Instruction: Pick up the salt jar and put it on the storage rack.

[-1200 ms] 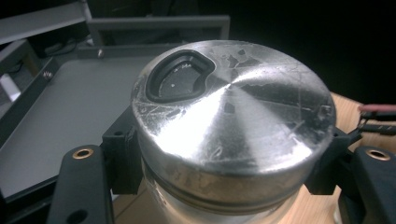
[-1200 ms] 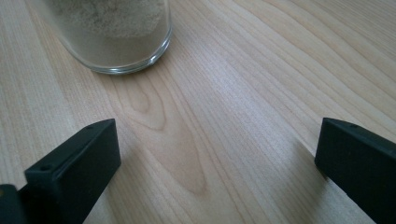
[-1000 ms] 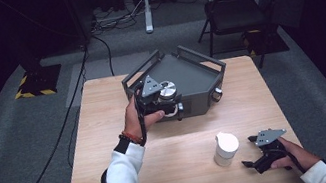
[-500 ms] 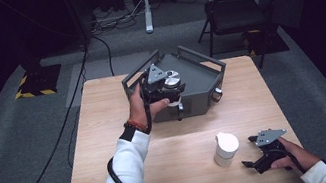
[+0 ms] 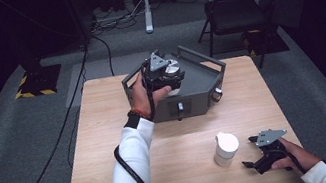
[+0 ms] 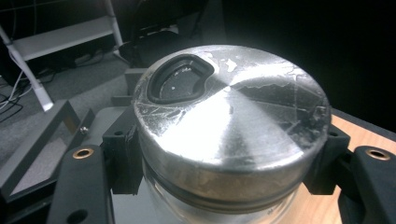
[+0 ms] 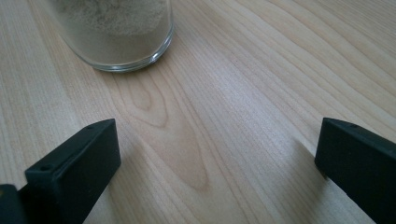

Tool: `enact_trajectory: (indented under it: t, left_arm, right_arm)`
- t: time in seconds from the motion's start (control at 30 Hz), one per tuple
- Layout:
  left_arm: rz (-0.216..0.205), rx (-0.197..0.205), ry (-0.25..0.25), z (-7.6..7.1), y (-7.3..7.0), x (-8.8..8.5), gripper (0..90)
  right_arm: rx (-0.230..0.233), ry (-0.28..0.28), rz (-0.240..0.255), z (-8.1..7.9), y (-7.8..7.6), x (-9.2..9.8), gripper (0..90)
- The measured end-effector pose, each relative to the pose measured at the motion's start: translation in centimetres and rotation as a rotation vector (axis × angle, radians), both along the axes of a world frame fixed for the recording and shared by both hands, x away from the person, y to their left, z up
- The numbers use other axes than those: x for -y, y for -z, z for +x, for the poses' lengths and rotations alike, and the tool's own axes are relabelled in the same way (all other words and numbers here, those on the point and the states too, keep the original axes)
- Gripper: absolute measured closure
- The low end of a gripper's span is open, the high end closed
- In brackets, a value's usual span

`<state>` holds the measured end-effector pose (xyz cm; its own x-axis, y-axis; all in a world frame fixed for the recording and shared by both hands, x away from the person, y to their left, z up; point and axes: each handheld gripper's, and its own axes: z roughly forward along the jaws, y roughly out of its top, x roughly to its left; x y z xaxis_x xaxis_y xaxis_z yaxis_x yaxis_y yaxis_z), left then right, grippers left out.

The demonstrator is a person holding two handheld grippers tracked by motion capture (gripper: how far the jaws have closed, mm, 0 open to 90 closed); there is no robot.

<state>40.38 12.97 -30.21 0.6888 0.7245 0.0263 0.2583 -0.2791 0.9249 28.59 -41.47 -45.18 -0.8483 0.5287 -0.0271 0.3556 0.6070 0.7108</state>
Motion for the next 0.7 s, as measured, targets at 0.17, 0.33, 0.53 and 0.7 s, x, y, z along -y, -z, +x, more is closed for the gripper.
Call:
enact_trajectory:
  t: [0.17, 0.33, 0.53, 0.7]
  left_arm:
    - [0.005, -0.012, -0.019, 0.8, 0.5, 0.4, 30.4]
    - [0.015, -0.031, -0.017, 1.5, 1.1, 0.7, 30.4]
    - [0.021, -0.041, -0.036, 1.9, 1.8, 1.1, 30.4]
    - [0.038, -0.048, -0.055, 2.1, 2.3, 1.3, 30.4]
  right_arm:
    - [0.0, -0.003, 0.0, 0.0, 0.0, 0.1, 0.0]
    - [0.0, -0.003, 0.0, 0.0, 0.0, 0.1, 0.0]
    - [-0.001, -0.002, 0.0, -0.1, 0.0, 0.1, 0.0]
    - [-0.001, -0.001, 0.0, -0.1, 0.0, 0.1, 0.0]
